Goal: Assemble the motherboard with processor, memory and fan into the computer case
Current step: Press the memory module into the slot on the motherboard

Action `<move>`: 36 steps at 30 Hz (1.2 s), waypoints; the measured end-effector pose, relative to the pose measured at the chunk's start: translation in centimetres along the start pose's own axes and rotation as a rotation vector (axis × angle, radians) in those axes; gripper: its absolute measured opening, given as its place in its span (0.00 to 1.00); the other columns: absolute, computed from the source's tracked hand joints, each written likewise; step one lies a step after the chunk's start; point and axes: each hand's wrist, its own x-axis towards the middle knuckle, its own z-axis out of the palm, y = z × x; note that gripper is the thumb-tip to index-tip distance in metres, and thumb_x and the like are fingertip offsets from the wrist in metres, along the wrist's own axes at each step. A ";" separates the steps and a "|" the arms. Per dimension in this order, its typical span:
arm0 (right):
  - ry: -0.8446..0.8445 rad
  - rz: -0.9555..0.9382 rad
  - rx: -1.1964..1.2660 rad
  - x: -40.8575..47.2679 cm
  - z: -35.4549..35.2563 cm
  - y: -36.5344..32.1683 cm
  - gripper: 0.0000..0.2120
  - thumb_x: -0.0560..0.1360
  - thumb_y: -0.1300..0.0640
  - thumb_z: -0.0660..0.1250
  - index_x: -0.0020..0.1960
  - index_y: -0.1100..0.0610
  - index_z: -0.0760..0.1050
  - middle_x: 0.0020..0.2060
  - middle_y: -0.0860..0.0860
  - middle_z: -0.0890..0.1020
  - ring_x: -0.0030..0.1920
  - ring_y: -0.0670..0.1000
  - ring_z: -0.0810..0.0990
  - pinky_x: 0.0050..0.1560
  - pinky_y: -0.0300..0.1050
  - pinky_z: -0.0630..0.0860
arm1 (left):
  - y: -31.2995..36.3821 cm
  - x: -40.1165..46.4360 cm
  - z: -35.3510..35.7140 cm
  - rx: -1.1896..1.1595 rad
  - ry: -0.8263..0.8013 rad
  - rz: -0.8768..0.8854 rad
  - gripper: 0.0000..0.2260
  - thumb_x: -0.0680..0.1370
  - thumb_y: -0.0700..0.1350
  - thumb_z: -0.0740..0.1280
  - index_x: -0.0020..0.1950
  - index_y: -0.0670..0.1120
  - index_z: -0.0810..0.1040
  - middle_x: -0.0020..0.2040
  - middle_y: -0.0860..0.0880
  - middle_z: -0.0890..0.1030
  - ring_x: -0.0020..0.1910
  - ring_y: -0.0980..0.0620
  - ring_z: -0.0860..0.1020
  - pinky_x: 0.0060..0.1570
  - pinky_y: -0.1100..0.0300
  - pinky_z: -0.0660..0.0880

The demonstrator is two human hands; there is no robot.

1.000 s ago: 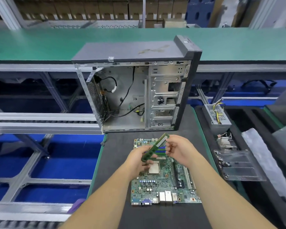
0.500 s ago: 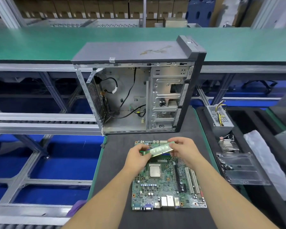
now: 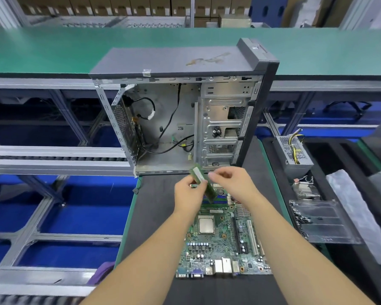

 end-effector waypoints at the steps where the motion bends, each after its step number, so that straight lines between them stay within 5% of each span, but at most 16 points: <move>1: -0.052 0.018 -0.084 0.0 -0.1 0.4 0.05 0.76 0.51 0.75 0.49 0.51 0.86 0.41 0.44 0.86 0.40 0.40 0.81 0.41 0.32 0.75 | 0.1 0.2 -0.2 -0.125 -0.003 -0.099 0.03 0.75 0.40 0.72 0.42 0.47 0.82 0.38 0.50 0.83 0.37 0.57 0.78 0.44 0.53 0.79; 6: -0.106 0.043 -0.222 -0.2 0.5 1.9 0.05 0.78 0.60 0.71 0.48 0.56 0.86 0.39 0.52 0.86 0.38 0.49 0.80 0.43 0.46 0.76 | -1.1 0.7 -0.6 -0.309 -0.086 -0.205 0.04 0.75 0.40 0.74 0.49 0.46 0.83 0.45 0.50 0.86 0.44 0.53 0.83 0.48 0.58 0.78; 9: -0.004 0.041 -0.320 0.4 0.6 2.6 0.06 0.79 0.60 0.70 0.46 0.53 0.85 0.36 0.46 0.83 0.32 0.45 0.76 0.39 0.43 0.75 | -2.0 1.3 -1.2 -0.176 0.077 -0.135 0.05 0.78 0.43 0.70 0.54 0.48 0.79 0.47 0.52 0.83 0.44 0.57 0.80 0.42 0.66 0.74; 13: -0.016 0.054 -0.471 1.2 0.4 3.4 0.07 0.81 0.59 0.69 0.54 0.53 0.85 0.50 0.48 0.86 0.41 0.48 0.79 0.48 0.43 0.77 | -4.7 2.0 -3.4 0.121 0.205 -0.170 0.07 0.82 0.43 0.61 0.55 0.48 0.78 0.45 0.56 0.78 0.43 0.58 0.76 0.45 0.60 0.70; 18: -0.091 0.046 -0.636 1.4 1.1 3.6 0.11 0.82 0.58 0.66 0.62 0.53 0.83 0.61 0.50 0.83 0.58 0.54 0.81 0.62 0.52 0.77 | -7.2 2.5 -4.3 0.279 0.056 -0.256 0.10 0.81 0.49 0.64 0.48 0.45 0.82 0.42 0.51 0.82 0.40 0.54 0.78 0.40 0.59 0.70; 23: -0.098 0.047 -0.690 1.5 1.5 3.5 0.11 0.82 0.58 0.65 0.61 0.53 0.83 0.60 0.51 0.83 0.57 0.56 0.81 0.60 0.54 0.78 | -6.7 3.9 -4.0 0.244 0.021 -0.355 0.12 0.79 0.50 0.68 0.40 0.44 0.81 0.36 0.50 0.79 0.38 0.50 0.76 0.43 0.57 0.72; 29: -0.127 0.061 -0.682 1.8 1.7 3.7 0.12 0.82 0.59 0.65 0.62 0.53 0.82 0.60 0.51 0.83 0.57 0.56 0.81 0.61 0.55 0.78 | -6.3 4.9 -3.9 0.105 0.016 -0.484 0.09 0.78 0.45 0.71 0.52 0.40 0.83 0.48 0.44 0.82 0.50 0.45 0.78 0.52 0.56 0.73; 36: -0.122 0.068 -0.662 2.1 1.5 4.1 0.13 0.83 0.59 0.65 0.65 0.53 0.81 0.63 0.50 0.82 0.61 0.55 0.80 0.65 0.55 0.76 | -6.4 4.6 -3.8 0.119 0.000 -0.462 0.08 0.80 0.45 0.68 0.48 0.42 0.83 0.50 0.45 0.83 0.51 0.45 0.78 0.52 0.57 0.71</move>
